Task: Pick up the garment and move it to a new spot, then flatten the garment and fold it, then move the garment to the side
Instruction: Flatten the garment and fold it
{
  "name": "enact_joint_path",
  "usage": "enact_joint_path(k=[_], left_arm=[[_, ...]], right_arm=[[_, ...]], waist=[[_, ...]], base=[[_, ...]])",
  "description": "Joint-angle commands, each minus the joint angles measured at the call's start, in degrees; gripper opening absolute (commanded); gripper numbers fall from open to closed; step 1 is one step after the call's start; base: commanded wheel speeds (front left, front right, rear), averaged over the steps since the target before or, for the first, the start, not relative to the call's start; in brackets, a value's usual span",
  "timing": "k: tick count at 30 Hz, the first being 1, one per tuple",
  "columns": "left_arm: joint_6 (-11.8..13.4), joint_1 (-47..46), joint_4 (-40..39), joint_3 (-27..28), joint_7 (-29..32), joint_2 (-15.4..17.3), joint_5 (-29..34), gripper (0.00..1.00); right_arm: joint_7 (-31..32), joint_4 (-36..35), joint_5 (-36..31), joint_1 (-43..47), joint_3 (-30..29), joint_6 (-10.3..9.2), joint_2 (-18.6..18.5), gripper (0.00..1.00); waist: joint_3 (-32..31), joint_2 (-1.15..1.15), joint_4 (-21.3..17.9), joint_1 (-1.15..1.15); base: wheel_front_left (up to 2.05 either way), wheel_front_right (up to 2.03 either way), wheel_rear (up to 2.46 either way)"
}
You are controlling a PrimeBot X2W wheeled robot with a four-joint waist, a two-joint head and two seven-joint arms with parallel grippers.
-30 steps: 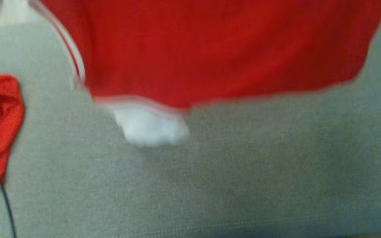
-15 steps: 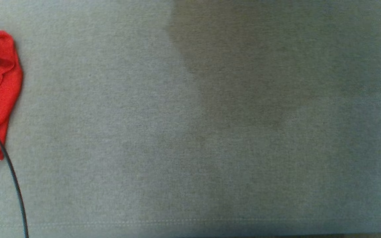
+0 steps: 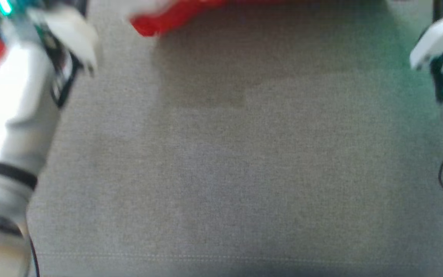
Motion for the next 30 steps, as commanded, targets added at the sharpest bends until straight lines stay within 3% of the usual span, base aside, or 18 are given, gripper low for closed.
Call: enact_joint_path(k=[1, 7, 14, 30], left_arm=[[0.06, -0.83, -1.11, 1.28, -0.66, 2.85, 0.35, 0.0], [-1.3, 8.94, -2.15, -2.47, -0.73, 4.5, 1.77, 0.0], [-2.47, 17.16, -6.26, -5.89, 0.08, 7.5, 1.69, 0.0], [-2.74, 31.69, -22.93, -9.95, 10.76, 14.39, -2.64, 0.0]], right_arm=[[-0.77, -0.98, -0.02, 0.38, 1.64, -0.04, -0.35, 0.0], [0.93, 1.8, 0.43, 7.6, 9.93, -0.04, -1.94, 0.0], [5.1, 1.69, 5.79, 13.23, 16.49, -0.04, -5.18, 0.0], [16.17, -7.24, 21.92, 25.41, 26.17, -0.04, -11.37, 0.0]], waist=[[-1.82, 0.0, 0.52, 0.0], [-6.77, 0.0, 0.47, 0.0], [-10.7, 0.0, -0.34, 0.0], [-17.43, 0.0, -1.45, 0.0]], base=[[0.0, 0.0, 0.0], [0.0, 0.0, 0.0], [0.0, 0.0, 0.0], [0.0, 0.0, 0.0]])
